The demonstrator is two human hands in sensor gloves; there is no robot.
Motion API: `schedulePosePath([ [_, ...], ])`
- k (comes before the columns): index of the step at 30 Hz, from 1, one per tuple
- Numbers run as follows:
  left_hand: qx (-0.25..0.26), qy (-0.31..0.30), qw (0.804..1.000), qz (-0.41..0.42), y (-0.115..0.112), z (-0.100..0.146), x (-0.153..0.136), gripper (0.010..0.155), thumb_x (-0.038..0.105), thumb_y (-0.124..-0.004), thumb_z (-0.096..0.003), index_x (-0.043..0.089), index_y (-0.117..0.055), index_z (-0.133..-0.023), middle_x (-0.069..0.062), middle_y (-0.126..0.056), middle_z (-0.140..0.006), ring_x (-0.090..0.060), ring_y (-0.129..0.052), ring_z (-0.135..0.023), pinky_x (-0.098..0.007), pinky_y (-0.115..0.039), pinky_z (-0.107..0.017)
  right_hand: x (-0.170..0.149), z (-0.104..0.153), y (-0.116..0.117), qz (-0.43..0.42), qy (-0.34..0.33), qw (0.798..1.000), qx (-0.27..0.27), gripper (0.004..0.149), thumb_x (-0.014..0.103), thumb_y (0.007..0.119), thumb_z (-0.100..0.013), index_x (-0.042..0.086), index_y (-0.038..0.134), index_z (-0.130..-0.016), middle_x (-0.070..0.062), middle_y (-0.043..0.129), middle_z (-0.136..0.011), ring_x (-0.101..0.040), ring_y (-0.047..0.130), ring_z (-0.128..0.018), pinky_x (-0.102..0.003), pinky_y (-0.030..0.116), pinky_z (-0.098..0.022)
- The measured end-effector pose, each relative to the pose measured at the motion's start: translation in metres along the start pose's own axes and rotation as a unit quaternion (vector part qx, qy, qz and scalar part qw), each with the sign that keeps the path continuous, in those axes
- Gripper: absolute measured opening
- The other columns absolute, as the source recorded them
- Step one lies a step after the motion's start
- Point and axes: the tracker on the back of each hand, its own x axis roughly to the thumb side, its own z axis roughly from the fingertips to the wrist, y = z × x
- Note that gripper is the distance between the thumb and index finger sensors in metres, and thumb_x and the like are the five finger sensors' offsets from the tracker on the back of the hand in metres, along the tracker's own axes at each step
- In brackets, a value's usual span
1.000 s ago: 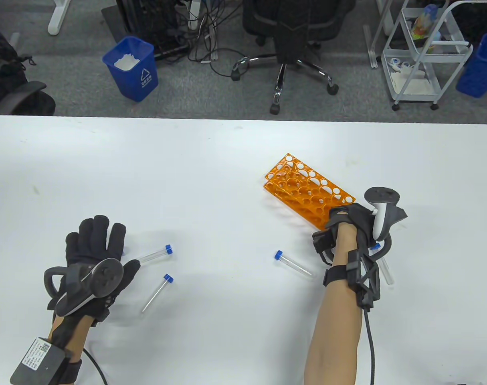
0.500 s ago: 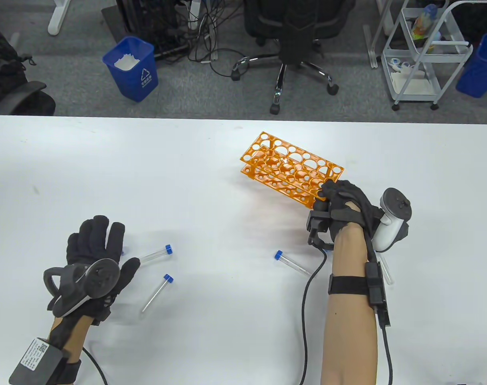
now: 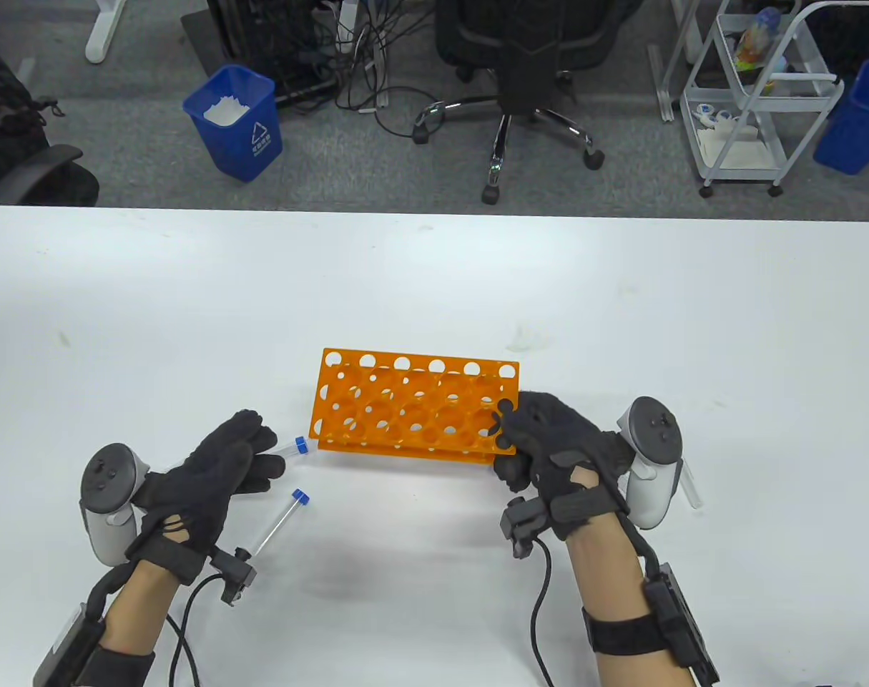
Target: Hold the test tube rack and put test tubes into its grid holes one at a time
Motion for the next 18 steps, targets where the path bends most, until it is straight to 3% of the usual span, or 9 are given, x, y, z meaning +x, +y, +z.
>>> schedulePosePath([
  [5,-0.053,0.028,0.998,0.035,-0.011,-0.001,-0.008,0.091,0.070,-0.072,-0.0411,0.014,-0.044,-0.106,-0.022,-0.062,-0.101,-0.041,-0.096,-0.079,-0.052,-0.084,-0.056,-0.021,0.003,0.013,0.006,0.015,1.000,0.026,0.047,0.028,0.083,-0.038,0.003,0.081,-0.078,-0.013,0.103,-0.049,-0.024,0.106,-0.017,-0.035,0.093,-0.005],
  [10,-0.048,0.045,0.998,-0.014,-0.018,-0.002,-0.011,0.090,0.066,-0.077,-0.0402,0.012,-0.046,-0.105,-0.025,-0.068,-0.097,-0.037,-0.102,-0.072,-0.049,-0.088,-0.051,-0.030,0.005,0.021,0.008,0.024,0.999,0.044,0.047,0.028,0.082,-0.039,0.003,0.081,-0.078,-0.013,0.103,-0.049,-0.025,0.106,-0.018,-0.035,0.093,-0.005],
  [11,-0.053,0.048,0.997,-0.011,-0.019,-0.002,-0.012,0.092,0.065,-0.078,-0.0407,0.009,-0.044,-0.106,-0.020,-0.067,-0.098,-0.036,-0.103,-0.070,-0.049,-0.089,-0.050,-0.031,0.005,0.022,0.008,0.026,0.998,0.048,0.047,0.028,0.082,-0.039,0.003,0.080,-0.078,-0.013,0.103,-0.049,-0.025,0.106,-0.018,-0.035,0.093,-0.005],
  [13,-0.059,0.053,0.997,-0.001,-0.022,-0.002,-0.013,0.089,0.062,-0.079,-0.0411,0.011,-0.044,-0.105,-0.027,-0.069,-0.094,-0.035,-0.106,-0.066,-0.047,-0.091,-0.047,-0.032,0.006,0.023,0.013,0.028,0.998,0.051,0.047,0.028,0.082,-0.039,0.003,0.080,-0.078,-0.012,0.103,-0.050,-0.025,0.105,-0.018,-0.035,0.093,-0.006],
  [14,-0.061,0.055,0.997,-0.001,-0.022,-0.002,-0.013,0.091,0.061,-0.079,-0.0412,0.009,-0.043,-0.105,-0.020,-0.069,-0.096,-0.035,-0.107,-0.064,-0.047,-0.091,-0.046,-0.033,0.006,0.024,0.013,0.028,0.998,0.051,0.047,0.028,0.082,-0.039,0.004,0.080,-0.078,-0.012,0.103,-0.050,-0.024,0.105,-0.018,-0.035,0.093,-0.006],
  [15,-0.059,0.056,0.997,-0.006,-0.022,-0.002,-0.013,0.091,0.061,-0.080,-0.0408,0.009,-0.043,-0.105,-0.028,-0.071,-0.092,-0.034,-0.107,-0.063,-0.047,-0.092,-0.045,-0.034,0.006,0.024,0.009,0.032,0.998,0.052,0.047,0.028,0.082,-0.039,0.003,0.080,-0.078,-0.012,0.102,-0.050,-0.024,0.105,-0.018,-0.035,0.093,-0.006],
  [16,-0.059,0.055,0.997,-0.007,-0.021,-0.002,-0.013,0.089,0.061,-0.080,-0.0406,0.011,-0.044,-0.105,-0.020,-0.071,-0.094,-0.034,-0.108,-0.062,-0.046,-0.092,-0.045,-0.035,0.007,0.024,0.009,0.033,0.998,0.055,0.047,0.028,0.082,-0.039,0.004,0.080,-0.078,-0.013,0.102,-0.050,-0.025,0.105,-0.019,-0.035,0.093,-0.006],
  [17,-0.059,0.056,0.997,-0.007,-0.021,-0.003,-0.013,0.090,0.060,-0.081,-0.0406,0.008,-0.044,-0.105,-0.020,-0.071,-0.094,-0.034,-0.108,-0.061,-0.046,-0.093,-0.044,-0.035,0.007,0.024,0.011,0.033,0.998,0.055,0.047,0.029,0.082,-0.039,0.004,0.080,-0.079,-0.012,0.102,-0.050,-0.025,0.105,-0.019,-0.035,0.093,-0.006],
  [18,-0.057,0.057,0.997,-0.006,-0.021,-0.003,-0.013,0.090,0.059,-0.082,-0.0404,0.008,-0.044,-0.105,-0.029,-0.072,-0.091,-0.035,-0.108,-0.061,-0.046,-0.093,-0.044,-0.036,0.007,0.025,0.014,0.033,0.998,0.055,0.047,0.029,0.082,-0.039,0.004,0.080,-0.079,-0.012,0.102,-0.050,-0.025,0.105,-0.019,-0.035,0.093,-0.006],
])
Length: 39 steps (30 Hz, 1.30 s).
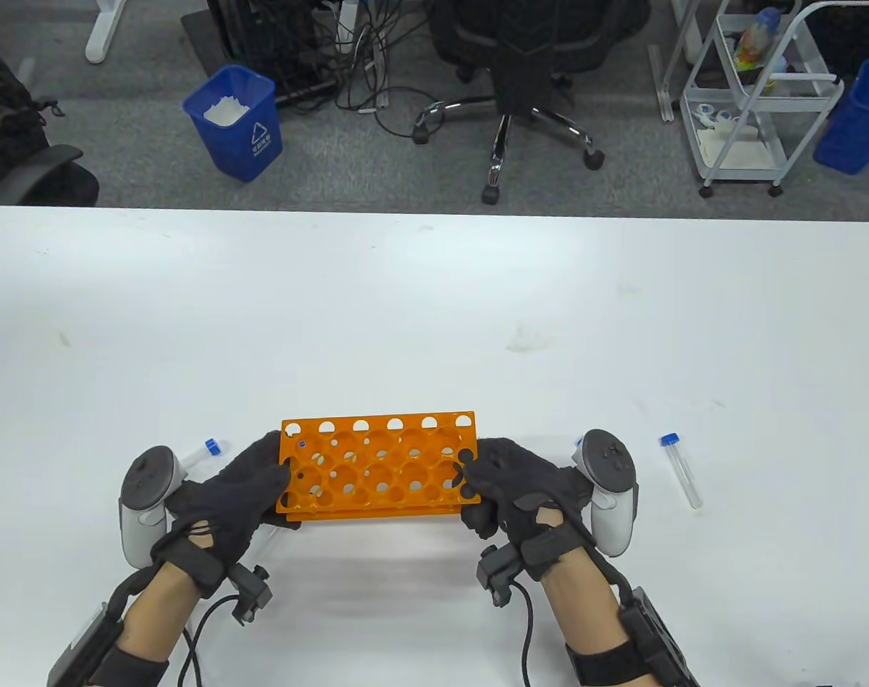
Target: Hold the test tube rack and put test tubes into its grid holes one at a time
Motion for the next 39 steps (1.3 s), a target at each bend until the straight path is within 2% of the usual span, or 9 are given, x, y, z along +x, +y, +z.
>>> schedulePosePath([
  [11,0.018,-0.004,1.000,0.002,0.002,0.000,0.001,0.089,0.057,-0.084,-0.0396,0.009,-0.047,-0.104,-0.020,-0.073,-0.092,-0.036,-0.108,-0.058,-0.046,-0.092,-0.043,0.001,0.000,0.001,0.027,0.003,0.999,0.029,0.050,0.031,0.080,-0.043,0.005,0.073,-0.084,-0.012,0.099,-0.059,-0.029,0.104,-0.030,-0.040,0.093,-0.016],
  [12,0.020,-0.004,1.000,0.004,0.002,0.001,0.001,0.089,0.058,-0.085,-0.0395,0.009,-0.047,-0.104,-0.030,-0.074,-0.089,-0.036,-0.108,-0.058,-0.046,-0.092,-0.043,0.001,0.000,0.000,0.027,0.005,0.999,0.032,0.050,0.031,0.080,-0.043,0.005,0.073,-0.085,-0.013,0.098,-0.060,-0.030,0.104,-0.030,-0.040,0.093,-0.016],
  [13,0.023,-0.004,1.000,0.010,0.003,0.001,0.001,0.089,0.058,-0.085,-0.0394,0.009,-0.047,-0.104,-0.020,-0.073,-0.092,-0.036,-0.108,-0.058,-0.046,-0.092,-0.043,0.002,0.000,0.000,0.027,0.003,0.999,0.039,0.051,0.031,0.079,-0.043,0.005,0.072,-0.086,-0.014,0.098,-0.062,-0.031,0.104,-0.032,-0.041,0.092,-0.017],
  [16,0.026,-0.001,0.999,0.026,0.005,0.001,0.001,0.088,0.057,-0.085,-0.0395,0.011,-0.047,-0.104,-0.029,-0.073,-0.090,-0.037,-0.107,-0.059,-0.047,-0.091,-0.044,0.006,0.003,-0.002,0.026,-0.002,0.998,0.056,0.053,0.031,0.078,-0.044,0.005,0.069,-0.090,-0.017,0.095,-0.068,-0.035,0.103,-0.037,-0.043,0.092,-0.022],
  [18,0.032,-0.004,0.999,0.030,0.008,0.002,0.001,0.089,0.057,-0.085,-0.0397,0.009,-0.046,-0.104,-0.021,-0.073,-0.093,-0.037,-0.107,-0.059,-0.046,-0.092,-0.044,0.014,0.008,-0.006,0.039,-0.014,0.998,0.043,0.054,0.031,0.078,-0.044,0.005,0.068,-0.091,-0.019,0.094,-0.069,-0.037,0.102,-0.039,-0.044,0.091,-0.023],
  [25,0.046,-0.010,0.998,0.034,0.015,0.004,0.004,0.089,0.057,-0.085,-0.0396,0.009,-0.046,-0.104,-0.029,-0.073,-0.090,-0.036,-0.107,-0.059,-0.046,-0.091,-0.044,0.066,0.027,-0.031,0.153,-0.090,0.982,-0.069,0.054,0.030,0.080,-0.043,0.007,0.071,-0.091,-0.023,0.092,-0.074,-0.041,0.100,-0.042,-0.048,0.089,-0.025],
  [31,0.045,-0.009,0.998,0.033,0.015,0.005,0.004,0.089,0.057,-0.085,-0.0396,0.009,-0.046,-0.104,-0.021,-0.072,-0.092,-0.037,-0.107,-0.058,-0.046,-0.091,-0.044,0.097,0.024,-0.049,0.405,-0.170,0.872,-0.214,0.048,0.027,0.083,-0.041,0.013,0.078,-0.087,-0.025,0.086,-0.084,-0.046,0.096,-0.056,-0.056,0.086,-0.036],
  [35,0.043,-0.008,0.998,0.033,0.015,0.005,0.004,0.089,0.057,-0.085,-0.0396,0.009,-0.046,-0.104,-0.029,-0.073,-0.090,-0.037,-0.107,-0.058,-0.047,-0.091,-0.044,0.075,-0.003,-0.058,0.590,-0.118,0.768,-0.220,0.048,0.027,0.084,-0.041,0.017,0.078,-0.087,-0.023,0.082,-0.090,-0.047,0.093,-0.065,-0.059,0.083,-0.044],
  [39,0.042,-0.009,0.999,0.034,0.015,0.005,0.003,0.089,0.057,-0.085,-0.0395,0.009,-0.047,-0.104,-0.029,-0.073,-0.090,-0.037,-0.107,-0.058,-0.046,-0.091,-0.044,0.040,-0.026,-0.069,0.668,-0.043,0.715,-0.204,0.050,0.029,0.087,-0.040,0.021,0.077,-0.088,-0.021,0.079,-0.094,-0.046,0.091,-0.068,-0.060,0.081,-0.047],
])
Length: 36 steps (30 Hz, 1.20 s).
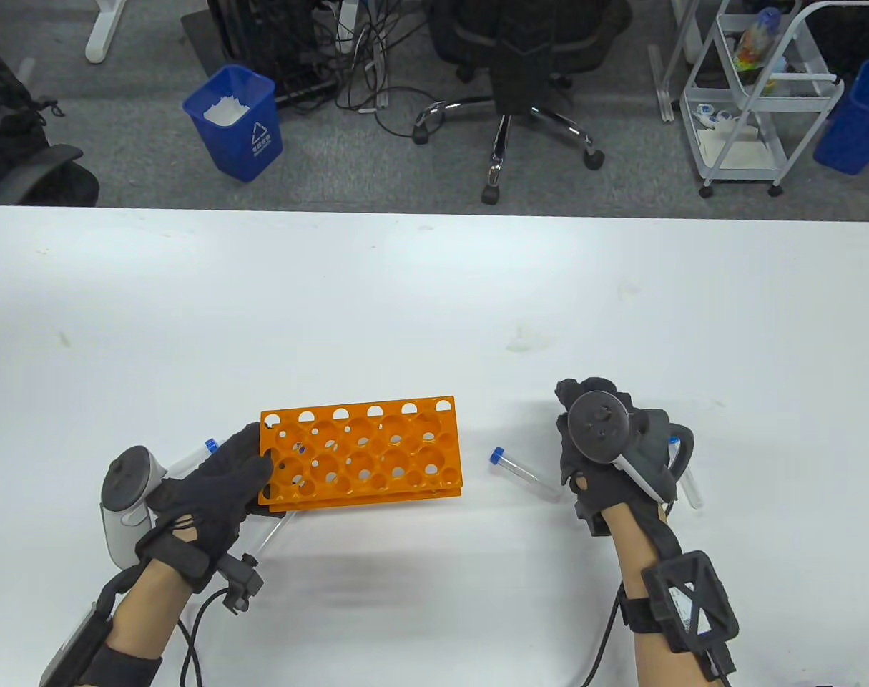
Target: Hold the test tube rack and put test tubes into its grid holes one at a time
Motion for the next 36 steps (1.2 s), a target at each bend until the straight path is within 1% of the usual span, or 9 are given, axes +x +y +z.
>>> schedulePosePath([
  [1,0.000,0.000,1.000,0.000,0.000,0.000,0.000,0.089,0.057,-0.085,-0.0396,0.009,-0.047,-0.104,-0.021,-0.073,-0.092,-0.037,-0.107,-0.059,-0.047,-0.091,-0.044,-0.003,-0.003,0.012,0.021,0.004,1.000,0.012,0.051,0.029,0.087,-0.039,0.022,0.076,-0.088,-0.021,0.079,-0.094,-0.046,0.091,-0.069,-0.060,0.081,-0.048],
  [3,0.000,0.001,1.000,0.000,0.000,0.000,0.000,0.089,0.057,-0.085,-0.0397,0.009,-0.046,-0.104,-0.029,-0.072,-0.090,-0.037,-0.107,-0.059,-0.047,-0.091,-0.045,-0.007,-0.005,0.029,0.043,0.011,0.998,0.033,0.054,0.031,0.088,-0.039,0.023,0.074,-0.090,-0.021,0.076,-0.097,-0.046,0.089,-0.071,-0.061,0.080,-0.050],
  [5,0.000,0.001,1.000,0.000,0.000,0.000,0.000,0.089,0.057,-0.085,-0.0397,0.009,-0.047,-0.104,-0.021,-0.072,-0.092,-0.037,-0.106,-0.059,-0.047,-0.091,-0.045,-0.011,-0.008,0.045,0.066,0.020,0.996,0.058,0.056,0.033,0.088,-0.039,0.025,0.072,-0.092,-0.021,0.073,-0.099,-0.047,0.086,-0.073,-0.062,0.078,-0.051],
  [6,-0.001,0.001,1.000,0.000,0.000,0.000,0.000,0.089,0.057,-0.085,-0.0396,0.009,-0.047,-0.104,-0.029,-0.072,-0.090,-0.037,-0.107,-0.059,-0.047,-0.091,-0.044,-0.011,-0.008,0.049,0.072,0.022,0.995,0.064,0.057,0.033,0.088,-0.039,0.026,0.071,-0.092,-0.021,0.073,-0.099,-0.047,0.086,-0.074,-0.062,0.078,-0.051],
  [10,-0.002,0.002,1.000,-0.003,-0.001,0.000,-0.001,0.089,0.057,-0.085,-0.0395,0.009,-0.047,-0.104,-0.029,-0.073,-0.090,-0.037,-0.106,-0.059,-0.047,-0.091,-0.045,-0.015,-0.010,0.064,0.100,0.035,0.991,0.087,0.058,0.034,0.088,-0.039,0.027,0.069,-0.093,-0.021,0.072,-0.099,-0.047,0.086,-0.074,-0.061,0.078,-0.052],
  [12,-0.004,0.004,1.000,-0.003,-0.001,0.000,-0.001,0.089,0.056,-0.085,-0.0395,0.009,-0.046,-0.104,-0.021,-0.072,-0.092,-0.037,-0.106,-0.059,-0.047,-0.090,-0.045,-0.016,-0.011,0.067,0.096,0.036,0.991,0.084,0.057,0.032,0.088,-0.039,0.027,0.070,-0.093,-0.020,0.075,-0.097,-0.046,0.088,-0.072,-0.061,0.079,-0.051],
  [13,-0.004,0.005,1.000,-0.003,-0.001,0.000,-0.002,0.089,0.056,-0.085,-0.0396,0.009,-0.047,-0.104,-0.029,-0.072,-0.090,-0.037,-0.106,-0.059,-0.047,-0.090,-0.045,-0.016,-0.011,0.068,0.097,0.038,0.991,0.085,0.057,0.032,0.088,-0.039,0.027,0.071,-0.093,-0.020,0.076,-0.097,-0.046,0.089,-0.071,-0.061,0.079,-0.050],
  [25,-0.009,0.008,1.000,-0.006,-0.003,-0.001,-0.002,0.089,0.056,-0.086,-0.0394,0.009,-0.047,-0.104,-0.029,-0.073,-0.090,-0.038,-0.106,-0.059,-0.047,-0.090,-0.045,-0.016,-0.013,0.073,0.112,0.037,0.990,0.083,0.058,0.027,0.088,-0.038,0.018,0.069,-0.093,-0.017,0.083,-0.089,-0.043,0.092,-0.066,-0.059,0.081,-0.049],
  [36,-0.007,0.011,1.000,-0.005,-0.003,-0.002,-0.004,0.089,0.056,-0.086,-0.0394,0.009,-0.047,-0.104,-0.029,-0.073,-0.090,-0.038,-0.106,-0.059,-0.047,-0.090,-0.045,-0.016,-0.013,0.067,0.096,0.037,0.991,0.083,0.056,0.026,0.086,-0.039,0.019,0.070,-0.092,-0.016,0.084,-0.088,-0.043,0.093,-0.064,-0.059,0.081,-0.048],
])
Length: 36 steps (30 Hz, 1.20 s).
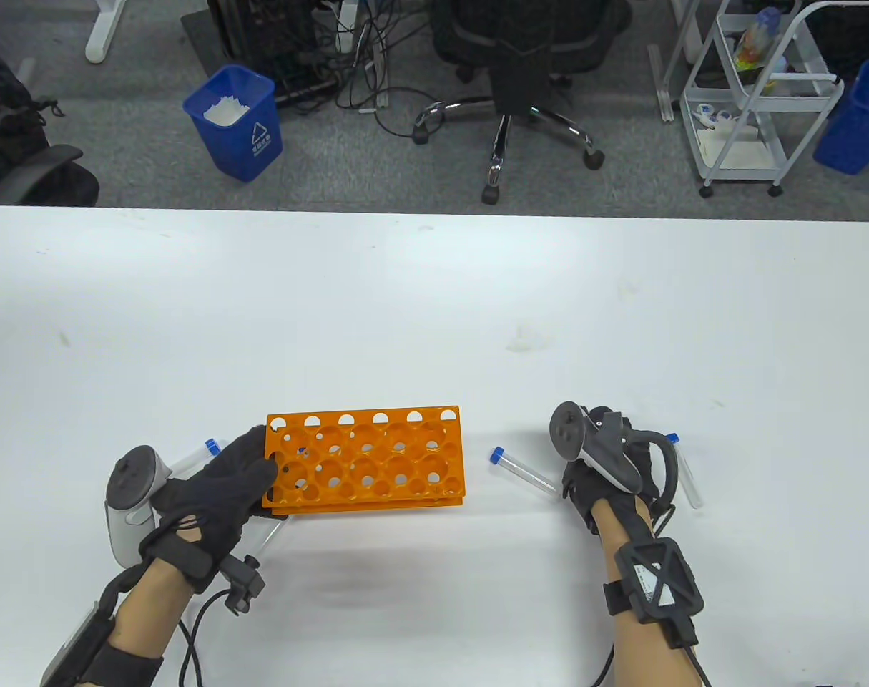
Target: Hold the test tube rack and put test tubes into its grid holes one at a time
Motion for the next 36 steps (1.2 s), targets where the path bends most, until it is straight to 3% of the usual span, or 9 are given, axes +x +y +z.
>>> schedulePosePath([
  [7,-0.001,0.003,1.000,-0.002,-0.001,0.000,-0.001,0.089,0.056,-0.086,-0.0395,0.009,-0.047,-0.104,-0.029,-0.073,-0.090,-0.038,-0.106,-0.059,-0.048,-0.090,-0.045,0.001,0.016,-0.047,-0.069,-0.015,0.995,-0.077,0.050,0.027,0.081,-0.040,0.023,0.079,-0.089,-0.019,0.078,-0.089,-0.043,0.089,-0.065,-0.059,0.080,-0.048],
  [8,-0.001,0.003,1.000,-0.002,-0.001,0.000,-0.001,0.089,0.056,-0.085,-0.0395,0.009,-0.047,-0.104,-0.022,-0.073,-0.092,-0.038,-0.106,-0.059,-0.048,-0.090,-0.045,0.001,0.019,-0.057,-0.085,-0.018,0.992,-0.090,0.048,0.027,0.081,-0.040,0.023,0.080,-0.088,-0.019,0.078,-0.090,-0.044,0.088,-0.066,-0.059,0.080,-0.048],
  [10,-0.001,0.003,1.000,-0.002,-0.001,0.000,-0.001,0.089,0.056,-0.086,-0.0396,0.009,-0.047,-0.104,-0.029,-0.073,-0.090,-0.038,-0.106,-0.059,-0.048,-0.090,-0.045,0.001,0.026,-0.079,-0.120,-0.024,0.986,-0.110,0.047,0.025,0.080,-0.040,0.021,0.081,-0.088,-0.021,0.076,-0.091,-0.045,0.087,-0.067,-0.060,0.080,-0.048],
  [18,-0.004,0.001,1.000,-0.004,-0.002,0.000,-0.002,0.089,0.056,-0.085,-0.0396,0.009,-0.047,-0.104,-0.029,-0.072,-0.090,-0.038,-0.106,-0.059,-0.048,-0.090,-0.046,0.021,0.069,-0.181,-0.185,-0.059,0.948,-0.252,0.048,0.021,0.084,-0.040,0.017,0.080,-0.088,-0.023,0.080,-0.092,-0.047,0.094,-0.069,-0.058,0.088,-0.048],
  [23,-0.008,0.001,1.000,-0.003,-0.005,0.000,-0.003,0.088,0.056,-0.085,-0.0397,0.009,-0.047,-0.104,-0.029,-0.072,-0.090,-0.038,-0.106,-0.059,-0.048,-0.090,-0.046,0.053,0.096,-0.225,-0.198,-0.109,0.922,-0.314,0.050,0.025,0.088,-0.038,0.017,0.080,-0.087,-0.020,0.088,-0.087,-0.044,0.099,-0.063,-0.057,0.089,-0.043],
  [30,-0.016,0.007,1.000,-0.004,-0.011,-0.001,-0.006,0.089,0.056,-0.085,-0.0397,0.009,-0.046,-0.104,-0.029,-0.072,-0.090,-0.038,-0.106,-0.060,-0.048,-0.090,-0.046,0.121,0.116,-0.254,-0.227,-0.217,0.908,-0.278,0.053,0.030,0.090,-0.037,0.017,0.081,-0.087,-0.018,0.092,-0.083,-0.042,0.101,-0.057,-0.055,0.089,-0.040],
  [32,-0.020,0.008,1.000,-0.004,-0.012,-0.001,-0.007,0.088,0.056,-0.085,-0.0397,0.009,-0.047,-0.104,-0.021,-0.072,-0.092,-0.038,-0.106,-0.060,-0.048,-0.090,-0.046,0.142,0.117,-0.254,-0.221,-0.240,0.907,-0.265,0.052,0.030,0.090,-0.037,0.017,0.081,-0.087,-0.017,0.093,-0.082,-0.042,0.101,-0.057,-0.055,0.089,-0.039],
  [33,-0.021,0.009,1.000,-0.005,-0.013,-0.002,-0.007,0.089,0.056,-0.085,-0.0396,0.009,-0.046,-0.104,-0.029,-0.072,-0.090,-0.038,-0.106,-0.060,-0.048,-0.090,-0.046,0.154,0.118,-0.254,-0.214,-0.251,0.908,-0.259,0.052,0.031,0.090,-0.037,0.017,0.081,-0.087,-0.017,0.093,-0.082,-0.041,0.101,-0.056,-0.055,0.089,-0.039],
  [36,-0.023,0.011,1.000,-0.006,-0.015,-0.002,-0.008,0.089,0.056,-0.085,-0.0396,0.009,-0.046,-0.104,-0.029,-0.072,-0.090,-0.038,-0.106,-0.060,-0.048,-0.090,-0.046,0.184,0.117,-0.248,-0.188,-0.277,0.912,-0.238,0.053,0.031,0.090,-0.037,0.017,0.081,-0.087,-0.017,0.093,-0.082,-0.041,0.101,-0.056,-0.054,0.090,-0.039],
])
